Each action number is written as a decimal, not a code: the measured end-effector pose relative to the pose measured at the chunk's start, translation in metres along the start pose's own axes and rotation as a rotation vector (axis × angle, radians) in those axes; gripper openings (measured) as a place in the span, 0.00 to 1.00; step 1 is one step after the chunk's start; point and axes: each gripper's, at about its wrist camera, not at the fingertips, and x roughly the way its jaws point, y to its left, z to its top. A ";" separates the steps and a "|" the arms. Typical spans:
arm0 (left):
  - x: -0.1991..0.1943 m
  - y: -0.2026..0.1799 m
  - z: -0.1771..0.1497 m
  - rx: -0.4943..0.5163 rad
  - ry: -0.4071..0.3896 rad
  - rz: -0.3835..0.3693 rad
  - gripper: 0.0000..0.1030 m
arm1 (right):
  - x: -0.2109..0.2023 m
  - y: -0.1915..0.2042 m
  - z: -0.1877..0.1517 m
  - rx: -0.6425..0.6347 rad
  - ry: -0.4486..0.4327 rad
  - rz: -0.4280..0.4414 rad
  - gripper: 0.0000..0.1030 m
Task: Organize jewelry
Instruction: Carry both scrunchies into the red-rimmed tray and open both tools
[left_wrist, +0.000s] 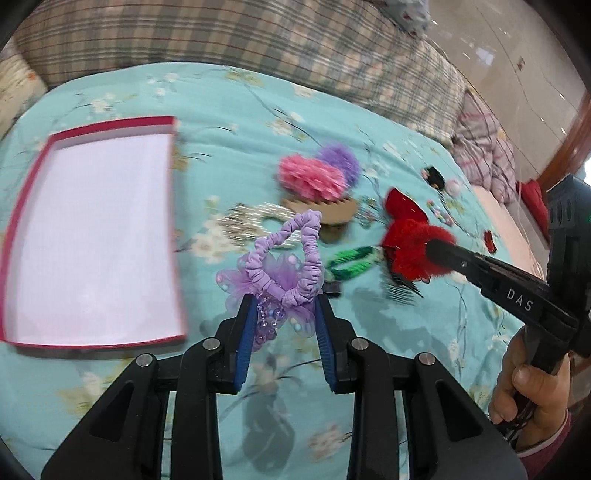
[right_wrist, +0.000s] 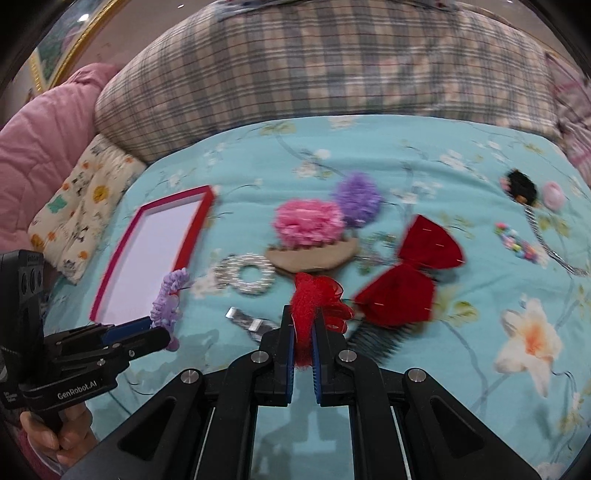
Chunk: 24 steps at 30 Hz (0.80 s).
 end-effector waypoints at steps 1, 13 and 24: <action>-0.003 0.006 0.000 -0.007 -0.004 0.007 0.28 | 0.004 0.007 0.001 -0.011 0.005 0.008 0.06; -0.037 0.099 0.002 -0.131 -0.055 0.135 0.28 | 0.046 0.107 0.019 -0.117 0.041 0.189 0.06; -0.022 0.167 0.006 -0.203 -0.016 0.250 0.28 | 0.103 0.179 0.025 -0.127 0.113 0.350 0.07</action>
